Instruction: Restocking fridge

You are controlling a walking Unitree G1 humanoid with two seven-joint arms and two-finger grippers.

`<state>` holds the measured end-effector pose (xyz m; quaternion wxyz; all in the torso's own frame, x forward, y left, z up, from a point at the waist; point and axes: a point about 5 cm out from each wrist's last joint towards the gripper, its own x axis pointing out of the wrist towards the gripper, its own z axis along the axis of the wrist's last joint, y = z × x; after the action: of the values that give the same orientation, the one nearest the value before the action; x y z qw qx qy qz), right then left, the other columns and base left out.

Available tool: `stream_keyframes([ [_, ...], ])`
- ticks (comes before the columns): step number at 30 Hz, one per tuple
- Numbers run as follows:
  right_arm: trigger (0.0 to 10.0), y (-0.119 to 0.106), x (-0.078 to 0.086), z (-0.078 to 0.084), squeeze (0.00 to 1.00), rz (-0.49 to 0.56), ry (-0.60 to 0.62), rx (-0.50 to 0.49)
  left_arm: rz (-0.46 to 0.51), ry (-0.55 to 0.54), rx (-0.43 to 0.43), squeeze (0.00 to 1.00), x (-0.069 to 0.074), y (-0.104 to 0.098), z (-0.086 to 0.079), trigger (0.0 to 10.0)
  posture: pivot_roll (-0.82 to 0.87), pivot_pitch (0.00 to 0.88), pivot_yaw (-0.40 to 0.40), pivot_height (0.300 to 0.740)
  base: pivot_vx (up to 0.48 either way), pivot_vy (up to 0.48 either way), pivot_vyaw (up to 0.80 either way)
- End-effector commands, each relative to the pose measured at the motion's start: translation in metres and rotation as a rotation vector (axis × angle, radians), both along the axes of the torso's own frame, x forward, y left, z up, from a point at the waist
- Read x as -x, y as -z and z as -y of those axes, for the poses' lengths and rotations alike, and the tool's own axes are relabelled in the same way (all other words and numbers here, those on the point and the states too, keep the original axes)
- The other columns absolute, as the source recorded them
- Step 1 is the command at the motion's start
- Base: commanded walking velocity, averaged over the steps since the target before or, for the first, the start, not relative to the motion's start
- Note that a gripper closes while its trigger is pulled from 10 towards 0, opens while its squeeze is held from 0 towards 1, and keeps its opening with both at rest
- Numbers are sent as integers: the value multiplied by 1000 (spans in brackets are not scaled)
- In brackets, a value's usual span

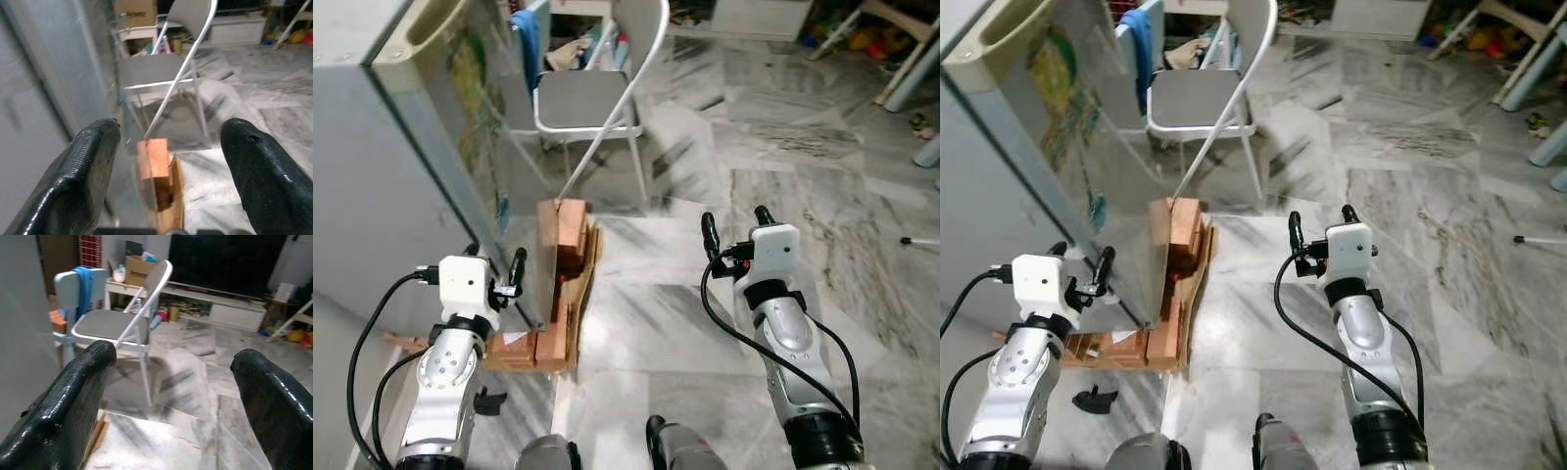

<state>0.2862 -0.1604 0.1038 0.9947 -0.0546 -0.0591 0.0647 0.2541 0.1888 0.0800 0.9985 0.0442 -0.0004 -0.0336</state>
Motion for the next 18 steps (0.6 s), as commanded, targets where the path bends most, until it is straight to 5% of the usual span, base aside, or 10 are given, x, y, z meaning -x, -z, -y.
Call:
stream_keyframes([
  [1,10000,-6,-2,-2,0,21,-8,4,-10,-7,-5,0,2,2,-4,10000,66,125,28,740,0,0,-600],
  [14,10000,-6,-3,-12,0,23,-33,-6,2,-5,-15,0,-1,1,-4,10000,78,127,12,740,0,0,-611],
  [18,10000,-5,-3,-11,0,16,-24,-15,13,-34,-23,0,-7,-1,-9,10000,76,124,3,740,0,0,0],
])
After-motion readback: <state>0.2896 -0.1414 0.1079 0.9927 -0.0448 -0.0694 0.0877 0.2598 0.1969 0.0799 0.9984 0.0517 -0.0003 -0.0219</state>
